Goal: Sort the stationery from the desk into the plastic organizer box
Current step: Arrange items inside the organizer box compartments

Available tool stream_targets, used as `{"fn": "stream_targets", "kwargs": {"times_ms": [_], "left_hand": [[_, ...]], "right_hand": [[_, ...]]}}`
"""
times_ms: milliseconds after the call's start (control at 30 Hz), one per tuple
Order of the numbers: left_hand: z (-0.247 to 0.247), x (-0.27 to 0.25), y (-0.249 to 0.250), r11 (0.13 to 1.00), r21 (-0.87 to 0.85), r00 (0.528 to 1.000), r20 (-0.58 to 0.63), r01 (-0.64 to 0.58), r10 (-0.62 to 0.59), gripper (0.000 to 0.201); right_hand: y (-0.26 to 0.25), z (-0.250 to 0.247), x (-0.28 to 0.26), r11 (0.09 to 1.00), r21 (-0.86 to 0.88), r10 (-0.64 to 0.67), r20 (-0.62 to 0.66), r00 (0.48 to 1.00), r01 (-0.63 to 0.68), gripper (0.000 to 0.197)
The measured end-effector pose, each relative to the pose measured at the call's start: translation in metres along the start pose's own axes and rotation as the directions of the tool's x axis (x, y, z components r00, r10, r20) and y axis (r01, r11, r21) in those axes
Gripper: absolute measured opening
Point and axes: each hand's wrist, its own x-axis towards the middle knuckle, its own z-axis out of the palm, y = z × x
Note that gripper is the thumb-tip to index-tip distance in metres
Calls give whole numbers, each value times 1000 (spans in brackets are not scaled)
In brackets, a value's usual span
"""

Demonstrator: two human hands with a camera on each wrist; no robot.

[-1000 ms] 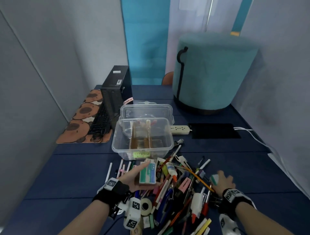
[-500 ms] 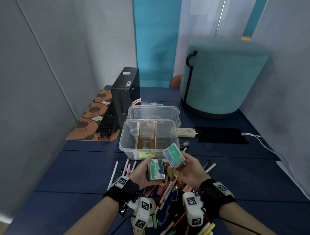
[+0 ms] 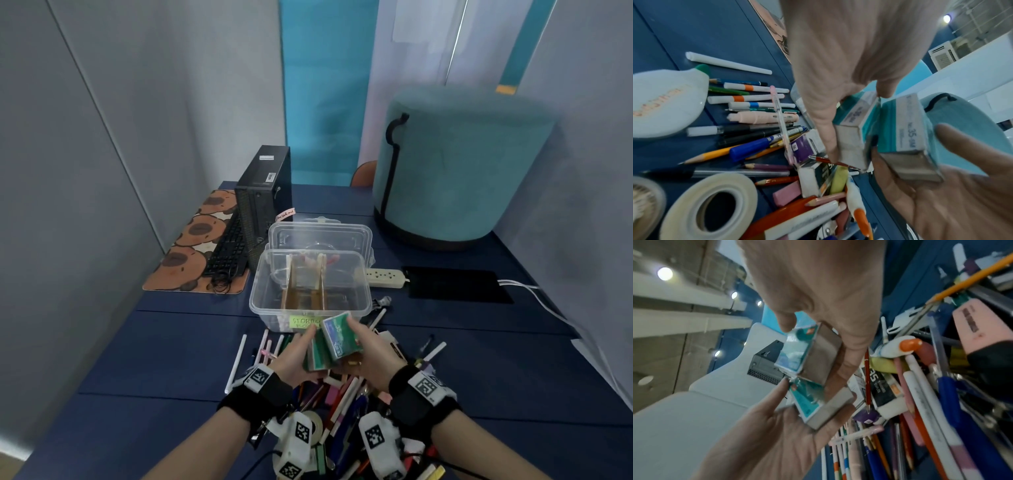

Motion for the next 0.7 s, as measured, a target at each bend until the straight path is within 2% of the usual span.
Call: {"fn": "stream_targets", "kwargs": {"times_ms": [167,333,400,567,633,700], "left_hand": [[-6,-3,7,996,-83,1000,22,-19,20,46],[-11,-10,20,997,-37,996,50,73,-71,56],[-10,-10,22,994,16,993,50,110,-111,57],[-7,-15,25,978,110,970,148,177,-192,73],[-7,-19,28,978,92,969,145,186,-198,75],[-7,-23,31,984,84,974,152,159,-170,68]], "right_hand": [[1,-17,9,998,0,-69,-39,997,69,33],[-26,-28,3,968,-176,-146,176,973,177,45],[-36,-25,4,947,-263,-125,232,965,186,43],[-41,-6,15,772,-598,-7,334,943,217,48],[-40,4,18,701,-660,-59,321,945,268,43],[-38,13,21,649,-675,-142,346,928,351,36]]}}
